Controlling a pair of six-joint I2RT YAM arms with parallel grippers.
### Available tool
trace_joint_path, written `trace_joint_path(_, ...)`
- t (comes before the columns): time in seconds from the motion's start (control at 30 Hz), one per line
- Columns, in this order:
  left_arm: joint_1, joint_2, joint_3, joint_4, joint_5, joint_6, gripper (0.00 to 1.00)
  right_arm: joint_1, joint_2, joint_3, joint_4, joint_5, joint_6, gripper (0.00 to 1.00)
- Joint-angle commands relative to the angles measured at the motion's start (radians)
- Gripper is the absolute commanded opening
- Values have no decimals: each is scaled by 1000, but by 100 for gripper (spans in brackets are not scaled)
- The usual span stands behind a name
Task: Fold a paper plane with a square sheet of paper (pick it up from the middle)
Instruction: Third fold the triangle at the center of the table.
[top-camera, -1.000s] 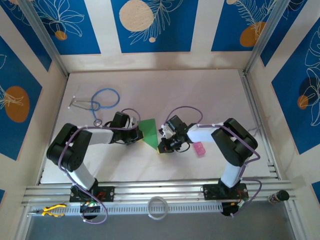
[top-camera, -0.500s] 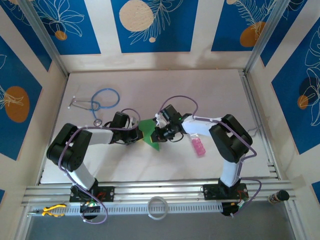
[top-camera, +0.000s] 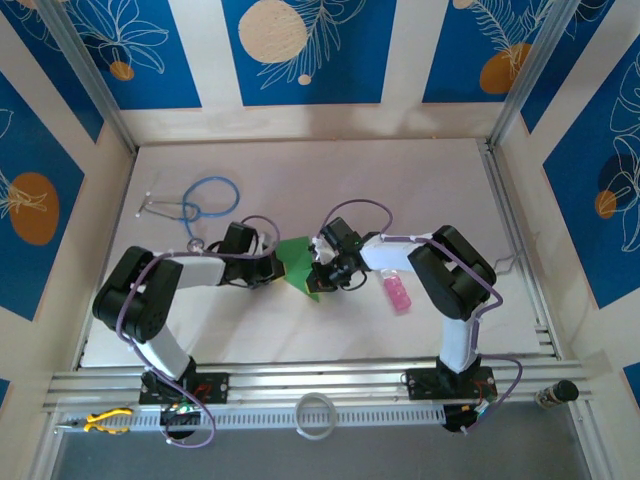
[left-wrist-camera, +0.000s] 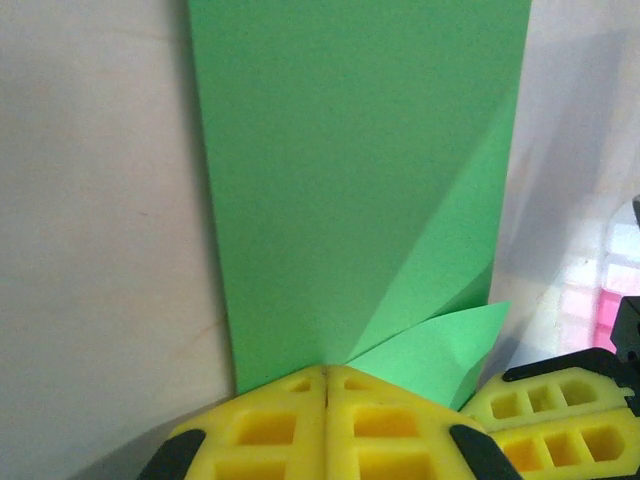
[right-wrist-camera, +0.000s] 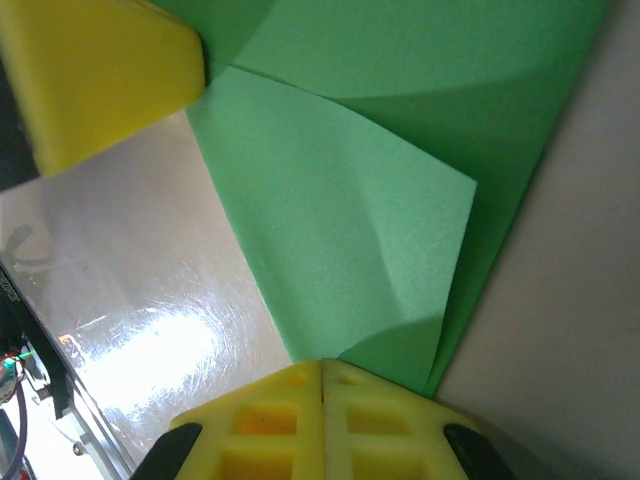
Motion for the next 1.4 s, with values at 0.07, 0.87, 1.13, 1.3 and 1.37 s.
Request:
trace_joint_path(0.07, 66, 8, 3, -76, -75, 53, 2, -3, 26, -54, -124, 64, -42, 1)
trace_joint_path(0.87, 87, -221, -62, -80, -10, -33, 8, -49, -128, -54, 0, -153, -62, 18)
trace_joint_path(1.13, 82, -218, -105, -8, 35, -95, 22, -110, -113, -8, -18, -20, -19, 28)
trace_joint_path(1.3, 79, -196, -117, 35, 54, -121, 25, -90, -46, 58, -53, 4, -18, 29)
trace_joint_path(1.37, 79, -187, -116, 40, 60, -124, 26, -79, -24, 77, -57, 13, -19, 29)
